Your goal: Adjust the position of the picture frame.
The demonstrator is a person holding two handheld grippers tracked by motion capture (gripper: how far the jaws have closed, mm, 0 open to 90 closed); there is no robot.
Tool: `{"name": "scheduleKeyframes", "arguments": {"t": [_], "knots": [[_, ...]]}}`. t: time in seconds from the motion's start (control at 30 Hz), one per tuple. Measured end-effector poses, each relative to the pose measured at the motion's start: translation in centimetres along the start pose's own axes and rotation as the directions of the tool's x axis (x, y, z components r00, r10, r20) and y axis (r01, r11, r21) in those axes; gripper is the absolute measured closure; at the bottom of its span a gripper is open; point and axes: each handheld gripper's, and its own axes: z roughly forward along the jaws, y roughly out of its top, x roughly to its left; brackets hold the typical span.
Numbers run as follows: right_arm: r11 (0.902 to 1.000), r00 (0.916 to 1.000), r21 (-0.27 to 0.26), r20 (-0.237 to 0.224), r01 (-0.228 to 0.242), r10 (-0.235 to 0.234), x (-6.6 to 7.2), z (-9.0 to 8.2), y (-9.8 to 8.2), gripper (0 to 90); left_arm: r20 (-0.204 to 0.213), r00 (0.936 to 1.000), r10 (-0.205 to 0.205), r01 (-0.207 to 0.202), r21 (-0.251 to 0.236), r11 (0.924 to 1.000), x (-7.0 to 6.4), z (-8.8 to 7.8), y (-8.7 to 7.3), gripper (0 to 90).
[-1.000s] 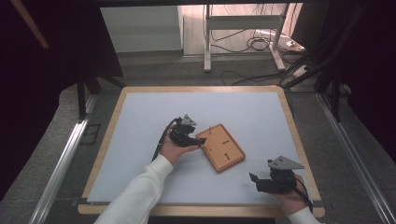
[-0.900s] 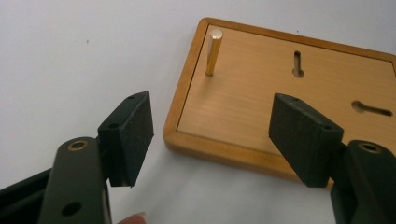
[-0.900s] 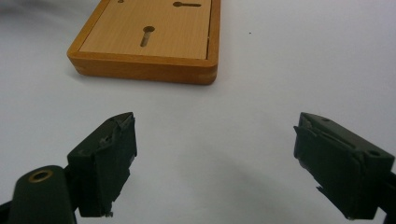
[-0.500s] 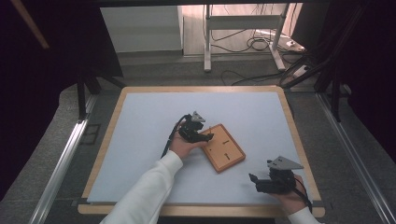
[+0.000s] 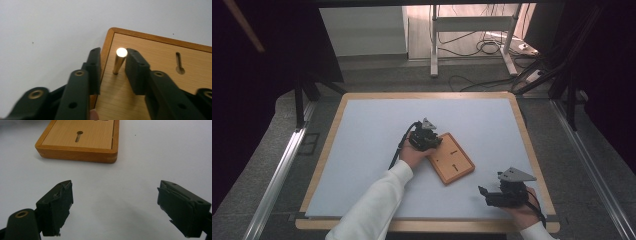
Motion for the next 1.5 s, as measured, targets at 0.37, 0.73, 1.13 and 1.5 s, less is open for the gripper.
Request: {"name": "scheduleKeyframes", "arguments": {"t": [0.37, 0.73, 1.13, 1.5], "knots": [[1.0, 1.0, 0.003, 0.004, -0.001, 0.001, 0.0, 0.1, 0.0, 13.6, 0.019, 0.9998, 0.001, -0.001, -0.015, 0.9999, -0.2, 0.2, 0.1, 83.8], [1.0, 1.0, 0.004, 0.005, -0.002, 0.002, -0.1, 0.1, 0.0, 13.7, 0.047, 0.9986, -0.024, 0.024, 0.004, 0.9997, 0.3, -0.2, 0.1, 84.1], [1.0, 1.0, 0.001, 0.007, 0.002, -0.002, 0.1, 0.1, 0.0, 13.7, 0.089, 0.9956, -0.028, 0.028, -0.005, 0.9996, 0.5, -3.4, -0.7, 84.2], [1.0, 1.0, 0.001, 0.007, 0.003, -0.003, 0.3, 0.1, 0.1, 13.7, 0.109, 0.994, -0.013, 0.014, -0.009, 0.9999, 0.7, -7.6, -3.2, 84.3]]}}
